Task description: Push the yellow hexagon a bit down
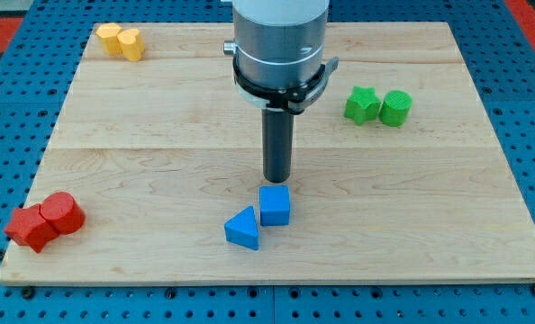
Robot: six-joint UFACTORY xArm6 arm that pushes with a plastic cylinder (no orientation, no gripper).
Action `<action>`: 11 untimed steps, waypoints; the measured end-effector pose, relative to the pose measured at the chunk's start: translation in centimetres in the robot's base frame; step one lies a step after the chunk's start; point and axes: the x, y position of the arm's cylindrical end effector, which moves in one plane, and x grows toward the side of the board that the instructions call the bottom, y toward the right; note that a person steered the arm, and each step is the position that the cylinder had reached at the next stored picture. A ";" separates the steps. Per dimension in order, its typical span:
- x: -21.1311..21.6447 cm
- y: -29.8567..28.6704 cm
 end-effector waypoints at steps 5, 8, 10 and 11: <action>-8.6 -4.7; -29.3 -14.4; -29.4 -16.1; -29.4 -19.5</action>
